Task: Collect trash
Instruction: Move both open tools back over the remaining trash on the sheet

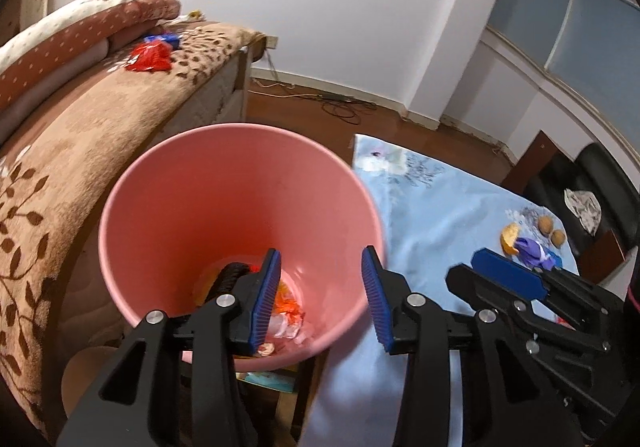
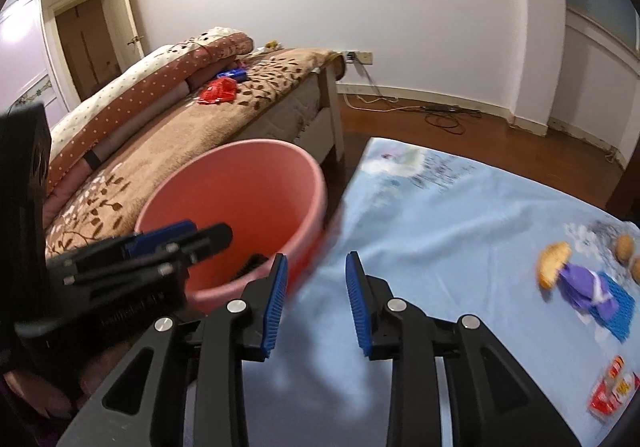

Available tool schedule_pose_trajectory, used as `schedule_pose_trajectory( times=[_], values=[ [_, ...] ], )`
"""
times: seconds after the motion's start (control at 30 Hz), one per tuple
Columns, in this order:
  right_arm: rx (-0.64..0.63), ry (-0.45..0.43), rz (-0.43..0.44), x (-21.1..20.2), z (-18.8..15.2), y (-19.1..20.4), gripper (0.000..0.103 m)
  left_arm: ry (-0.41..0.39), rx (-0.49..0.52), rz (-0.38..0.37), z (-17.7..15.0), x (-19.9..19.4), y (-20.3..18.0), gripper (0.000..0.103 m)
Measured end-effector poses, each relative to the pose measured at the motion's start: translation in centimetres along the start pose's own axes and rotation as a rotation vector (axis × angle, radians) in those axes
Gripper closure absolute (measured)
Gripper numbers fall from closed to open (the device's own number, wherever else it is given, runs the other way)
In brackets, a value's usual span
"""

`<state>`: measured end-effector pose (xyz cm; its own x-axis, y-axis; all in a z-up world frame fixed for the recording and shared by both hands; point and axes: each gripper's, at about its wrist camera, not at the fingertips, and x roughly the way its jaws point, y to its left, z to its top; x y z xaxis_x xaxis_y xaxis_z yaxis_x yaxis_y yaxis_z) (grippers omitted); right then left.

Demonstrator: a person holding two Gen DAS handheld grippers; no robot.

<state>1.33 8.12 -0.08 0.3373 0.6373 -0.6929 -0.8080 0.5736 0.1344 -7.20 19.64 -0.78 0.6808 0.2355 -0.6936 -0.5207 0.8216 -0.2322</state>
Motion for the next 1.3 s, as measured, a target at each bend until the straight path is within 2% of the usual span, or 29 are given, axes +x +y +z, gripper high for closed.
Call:
schedule_pose_trajectory(
  times=[0.23,0.33,0.67,0.77,0.83,0.93,1.1,1.3],
  values=[
    [0.046,-0.018,-0.1,-3.4,-3.5,-4.4,0.072,0.011,0.101,-0.056,-0.8,0.4,-3.8,0.061],
    [0.088,-0.021,-0.16,-5.1,-5.2,-7.1,0.064,0.018,0.144,-0.076,-1.1,0.7,-5.6,0.061],
    [0.305,-0.079,-0.379,-12.2,-10.7,-17.2,0.062,0.057,0.276,-0.141,-2.1,2.3,-11.6,0.061],
    [0.389,-0.102,-0.448,-13.9,-12.1,-20.2,0.056,0.065,0.313,-0.155,-2.3,2.9,-13.5,0.061],
    [0.45,-0.11,-0.483,-14.7,-13.0,-22.0,0.056,0.073,0.335,-0.165,-2.4,3.3,-14.6,0.061],
    [0.554,-0.102,-0.486,-14.9,-14.1,-24.6,0.054,0.083,0.361,-0.174,-2.5,3.9,-15.9,0.061],
    [0.705,-0.081,-0.412,-13.8,-15.4,-27.0,0.051,0.089,0.401,-0.195,-2.3,4.9,-18.0,0.061],
    [0.761,-0.076,-0.376,-12.4,-15.8,-28.0,0.051,0.111,0.42,-0.244,-1.5,7.1,-20.2,0.061]
  ],
)
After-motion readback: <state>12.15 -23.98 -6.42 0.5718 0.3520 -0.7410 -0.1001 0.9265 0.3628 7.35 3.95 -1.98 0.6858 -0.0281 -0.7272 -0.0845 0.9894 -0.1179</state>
